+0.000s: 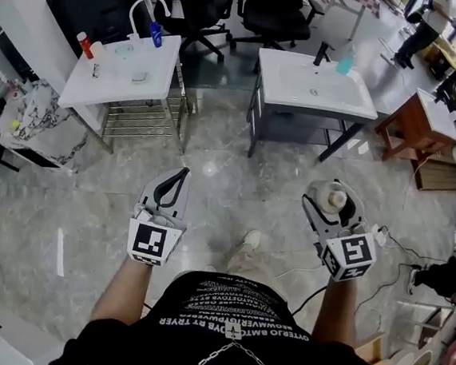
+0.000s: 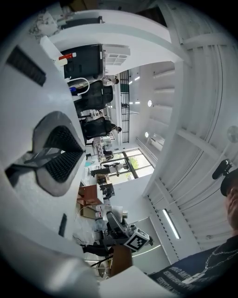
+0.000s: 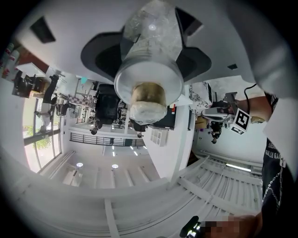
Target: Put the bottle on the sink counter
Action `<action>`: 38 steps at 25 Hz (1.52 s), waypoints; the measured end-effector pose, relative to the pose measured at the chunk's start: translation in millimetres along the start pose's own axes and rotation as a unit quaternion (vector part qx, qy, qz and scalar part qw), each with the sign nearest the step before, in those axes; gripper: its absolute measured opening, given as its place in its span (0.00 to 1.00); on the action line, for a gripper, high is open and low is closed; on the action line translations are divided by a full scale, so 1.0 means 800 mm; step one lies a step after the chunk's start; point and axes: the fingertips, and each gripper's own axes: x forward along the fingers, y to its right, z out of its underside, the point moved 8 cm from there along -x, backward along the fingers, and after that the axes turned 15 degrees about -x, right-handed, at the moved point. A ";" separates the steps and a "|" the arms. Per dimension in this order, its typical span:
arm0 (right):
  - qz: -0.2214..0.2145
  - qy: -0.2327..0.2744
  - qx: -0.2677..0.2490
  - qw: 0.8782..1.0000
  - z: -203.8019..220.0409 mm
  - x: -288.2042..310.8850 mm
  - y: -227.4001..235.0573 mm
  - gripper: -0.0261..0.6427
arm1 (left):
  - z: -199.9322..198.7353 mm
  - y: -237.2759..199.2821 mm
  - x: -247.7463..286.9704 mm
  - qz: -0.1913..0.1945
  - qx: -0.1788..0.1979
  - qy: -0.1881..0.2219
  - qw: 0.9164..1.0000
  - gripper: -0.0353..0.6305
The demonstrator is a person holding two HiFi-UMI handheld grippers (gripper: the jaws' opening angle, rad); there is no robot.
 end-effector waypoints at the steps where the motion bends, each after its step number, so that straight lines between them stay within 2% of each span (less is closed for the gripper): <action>1: 0.000 0.004 0.002 1.000 0.001 0.009 0.009 0.53 | -0.002 0.000 0.013 -0.001 0.003 -0.002 1.000 0.06; 6: -0.006 0.014 0.002 1.000 0.009 0.052 0.059 0.53 | -0.020 0.005 0.087 -0.005 0.019 -0.001 1.000 0.06; 13: -0.028 0.021 -0.002 0.999 0.020 0.102 0.126 0.53 | -0.027 0.015 0.184 0.001 0.019 0.002 1.000 0.06; 20: -0.049 0.029 -0.007 0.998 0.033 0.137 0.196 0.53 | -0.044 0.031 0.262 -0.014 0.018 -0.001 1.000 0.06; 26: -0.073 0.041 -0.022 0.996 0.044 0.156 0.247 0.53 | -0.058 0.055 0.318 -0.023 0.018 0.018 0.999 0.06; 30: -0.072 0.046 -0.019 0.996 0.054 0.168 0.278 0.53 | -0.053 0.070 0.342 -0.023 0.015 0.010 1.000 0.06; 38: -0.070 0.045 -0.002 0.997 0.072 0.199 0.317 0.53 | -0.043 0.057 0.384 -0.029 0.019 -0.006 0.999 0.06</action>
